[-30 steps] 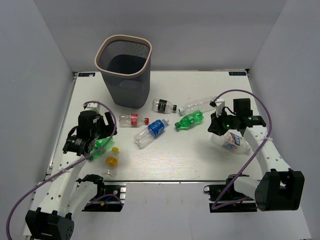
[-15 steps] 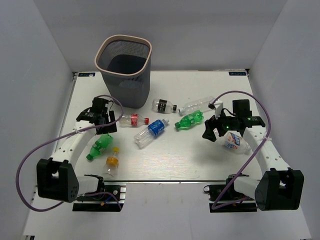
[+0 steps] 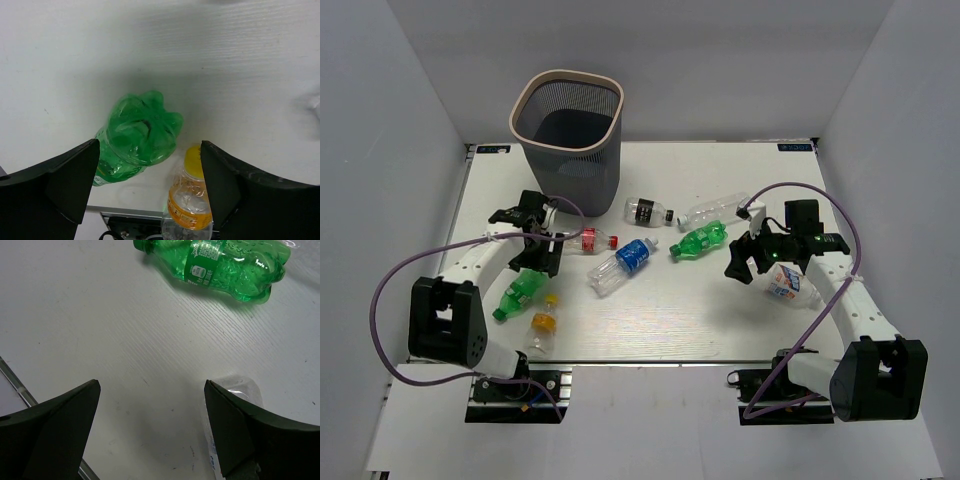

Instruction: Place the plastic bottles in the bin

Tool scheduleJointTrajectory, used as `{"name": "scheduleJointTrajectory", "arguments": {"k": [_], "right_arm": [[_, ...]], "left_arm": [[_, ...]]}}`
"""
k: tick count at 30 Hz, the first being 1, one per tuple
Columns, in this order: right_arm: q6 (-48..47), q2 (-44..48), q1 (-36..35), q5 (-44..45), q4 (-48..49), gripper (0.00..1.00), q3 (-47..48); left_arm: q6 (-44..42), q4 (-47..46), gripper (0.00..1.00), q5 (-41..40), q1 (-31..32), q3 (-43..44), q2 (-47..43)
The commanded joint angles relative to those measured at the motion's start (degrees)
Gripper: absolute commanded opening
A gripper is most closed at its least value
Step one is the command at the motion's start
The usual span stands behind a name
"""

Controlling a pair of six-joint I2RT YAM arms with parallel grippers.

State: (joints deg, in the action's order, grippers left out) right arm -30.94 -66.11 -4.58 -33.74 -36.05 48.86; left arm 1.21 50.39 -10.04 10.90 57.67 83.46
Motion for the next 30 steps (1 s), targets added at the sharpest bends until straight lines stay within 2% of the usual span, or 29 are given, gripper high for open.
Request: {"name": "scheduleJointTrajectory", "arguments": {"k": [1,9,13,16,17,22,23,27,30], "right_arm": [[-0.9,0.4,0.0,-0.5,1.0,0.9,0.0],[-0.9,-0.2,0.0,-0.5,0.8,0.9,1.4],[-0.7,0.2,1.1,-0.5,1.0,0.9,0.6],[-0.7,0.5,0.2,-0.8,1.0,0.9,0.1],[-0.9,0.6,0.2,-0.8,0.9,0.9,0.0],[-0.9,0.5,0.2,-0.8,0.8,0.9,0.0],[-1.0,0.6,0.2,-0.9,0.9,0.9,0.1],[-1.2,0.4,0.1,-1.1,0.6,0.9,0.4],[-1.5,-0.1,0.0,-1.1,0.3,0.89,0.8]], "left_arm": [[-3.0,-0.7,0.92,1.0,0.2,0.2,0.0],[-2.4,-3.7,0.89,-3.7,0.2,-2.5,6.2],[-1.8,-4.2,0.81,-5.8,0.7,-2.5,7.6],[-1.3,-4.2,0.66,-6.6,0.7,-1.9,7.6],[-1.3,-3.7,0.55,-6.6,0.7,-1.9,7.6],[-0.8,-3.2,0.28,-7.4,0.7,-1.4,5.3],[-0.3,-3.2,0.19,-7.4,0.7,-0.6,4.7],[0.8,-2.1,0.03,-5.2,0.7,3.1,-1.2],[0.8,-2.1,0.0,-0.9,0.7,8.6,-7.7]]}}
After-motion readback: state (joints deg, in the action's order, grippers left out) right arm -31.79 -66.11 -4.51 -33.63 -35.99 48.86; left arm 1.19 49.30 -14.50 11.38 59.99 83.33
